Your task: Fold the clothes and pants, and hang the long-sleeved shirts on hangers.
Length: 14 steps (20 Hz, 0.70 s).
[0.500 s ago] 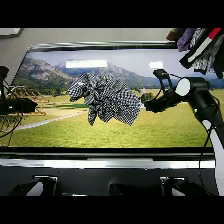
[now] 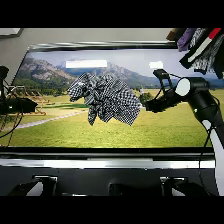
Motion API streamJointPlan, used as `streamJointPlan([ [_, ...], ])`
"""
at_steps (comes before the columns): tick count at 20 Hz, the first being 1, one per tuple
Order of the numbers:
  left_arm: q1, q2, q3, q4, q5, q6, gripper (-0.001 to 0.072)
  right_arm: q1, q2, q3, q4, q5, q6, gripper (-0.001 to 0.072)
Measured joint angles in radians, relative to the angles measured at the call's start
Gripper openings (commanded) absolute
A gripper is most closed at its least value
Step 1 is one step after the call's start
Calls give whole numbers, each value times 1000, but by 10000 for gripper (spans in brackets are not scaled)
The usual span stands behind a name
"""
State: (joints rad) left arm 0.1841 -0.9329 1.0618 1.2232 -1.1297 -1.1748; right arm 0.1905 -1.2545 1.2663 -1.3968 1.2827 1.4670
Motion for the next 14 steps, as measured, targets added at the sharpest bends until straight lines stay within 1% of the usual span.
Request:
streamJointPlan([
  [10, 0, 0, 0, 0, 0, 0, 33, 0, 0, 0, 1, -19, -2, 43],
  [11, 0, 0, 0, 0, 0, 0, 55, 0, 0, 0, 1, -21, -2, 42],
  [12, 0, 0, 0, 0, 0, 0, 291, 0, 0, 0, 1, -26, -2, 43],
  [13, 0, 0, 0, 0, 0, 0, 720, 0, 0, 0, 1, -29, -2, 73],
  [14, 0, 0, 0, 0, 0, 0, 720, 0, 0, 0, 1, -35, 1, 380],
])
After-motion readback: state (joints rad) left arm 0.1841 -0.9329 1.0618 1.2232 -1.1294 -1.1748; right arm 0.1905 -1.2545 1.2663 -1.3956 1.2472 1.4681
